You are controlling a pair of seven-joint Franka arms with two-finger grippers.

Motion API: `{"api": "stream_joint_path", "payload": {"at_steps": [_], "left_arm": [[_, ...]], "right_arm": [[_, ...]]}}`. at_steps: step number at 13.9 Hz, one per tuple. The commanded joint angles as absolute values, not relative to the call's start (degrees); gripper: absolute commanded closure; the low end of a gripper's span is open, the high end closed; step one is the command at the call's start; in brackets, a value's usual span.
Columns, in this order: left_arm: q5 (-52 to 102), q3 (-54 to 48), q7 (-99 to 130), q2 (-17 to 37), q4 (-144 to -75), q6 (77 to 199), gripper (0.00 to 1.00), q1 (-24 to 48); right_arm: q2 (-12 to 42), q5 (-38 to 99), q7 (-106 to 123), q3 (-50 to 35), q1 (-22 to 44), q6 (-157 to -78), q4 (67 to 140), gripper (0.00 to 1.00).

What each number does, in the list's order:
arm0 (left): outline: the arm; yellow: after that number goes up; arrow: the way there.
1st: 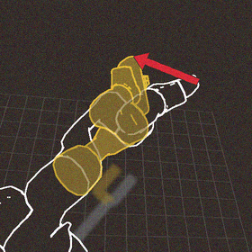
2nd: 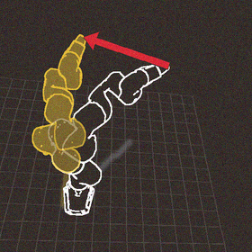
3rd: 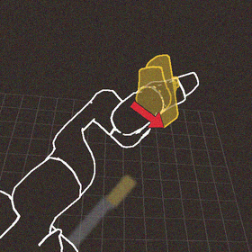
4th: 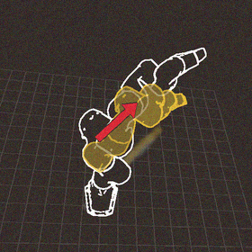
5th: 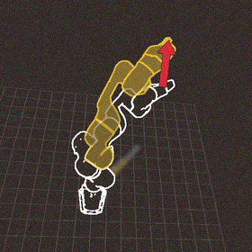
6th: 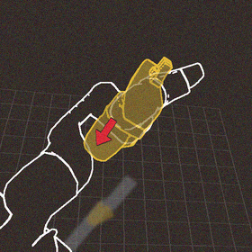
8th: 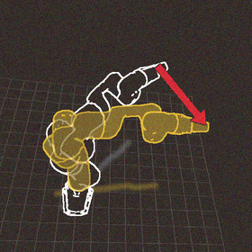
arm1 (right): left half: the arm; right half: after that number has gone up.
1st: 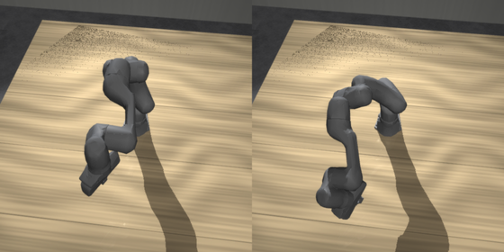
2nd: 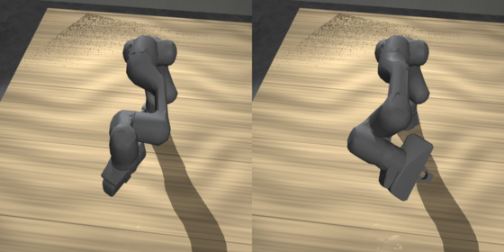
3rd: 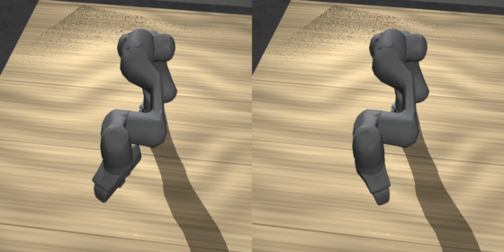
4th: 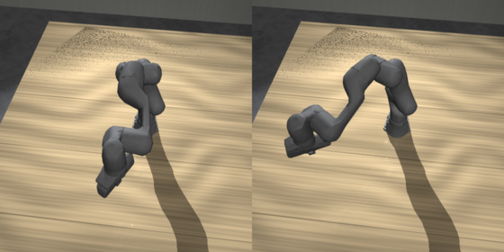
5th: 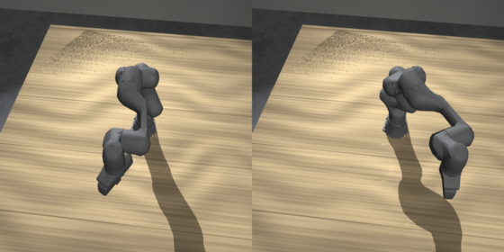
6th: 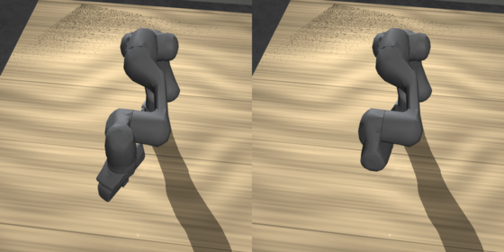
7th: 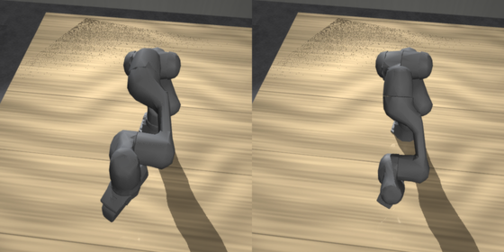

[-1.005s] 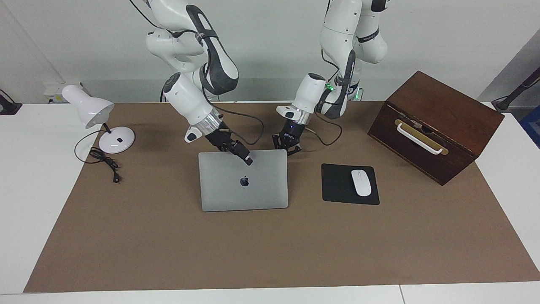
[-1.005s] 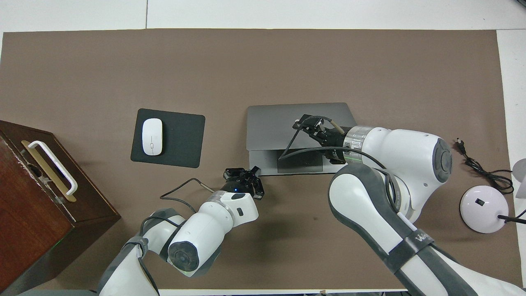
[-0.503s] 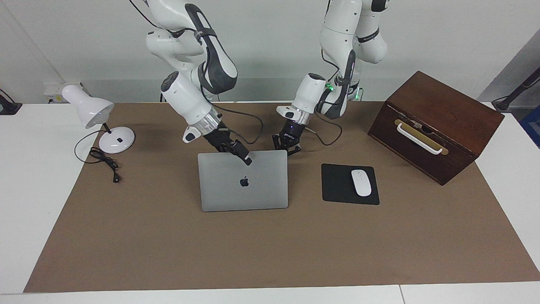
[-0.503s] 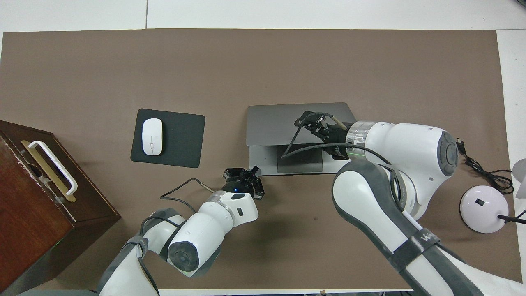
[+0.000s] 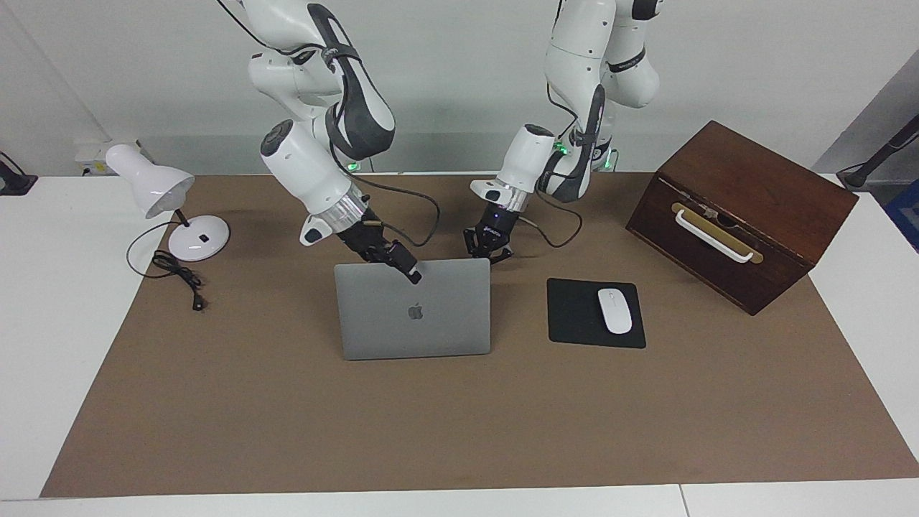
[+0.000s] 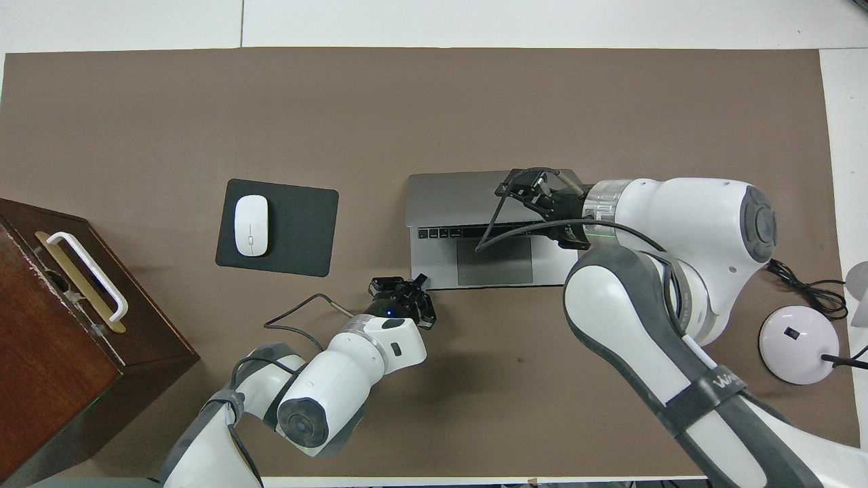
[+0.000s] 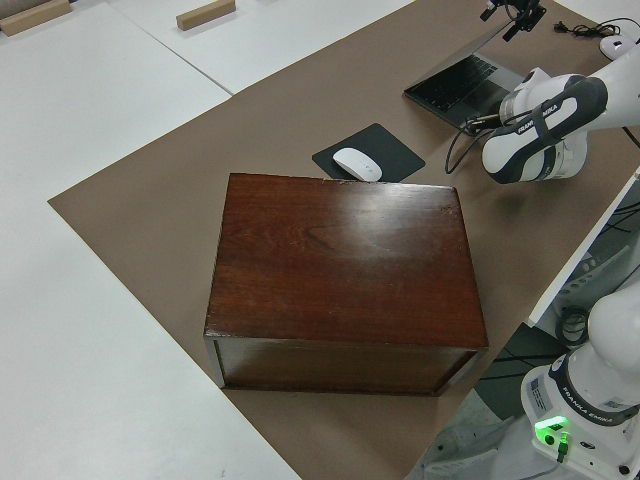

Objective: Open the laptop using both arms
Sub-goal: 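Push the lid fully open with the right gripper, away from the robot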

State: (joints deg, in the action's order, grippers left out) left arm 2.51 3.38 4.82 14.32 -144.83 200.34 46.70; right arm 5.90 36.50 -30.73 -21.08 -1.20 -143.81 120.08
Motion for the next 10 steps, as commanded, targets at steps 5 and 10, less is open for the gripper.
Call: {"api": "stream_joint_path", "payload": {"at_steps": [5,10], "left_arm": [[3.3,4.2,3.0,17.6,-144.0,200.7,1.0,46.0],[3.3,4.2,2.9,17.6,-144.0,200.7,1.0,46.0]], "right_arm": [[9.0,30.9,-33.0,-19.7,-2.3,-138.4,113.2,0.0],[10.9,27.5,-34.7,-18.4,-2.3,-134.6,108.6,0.0]]}}
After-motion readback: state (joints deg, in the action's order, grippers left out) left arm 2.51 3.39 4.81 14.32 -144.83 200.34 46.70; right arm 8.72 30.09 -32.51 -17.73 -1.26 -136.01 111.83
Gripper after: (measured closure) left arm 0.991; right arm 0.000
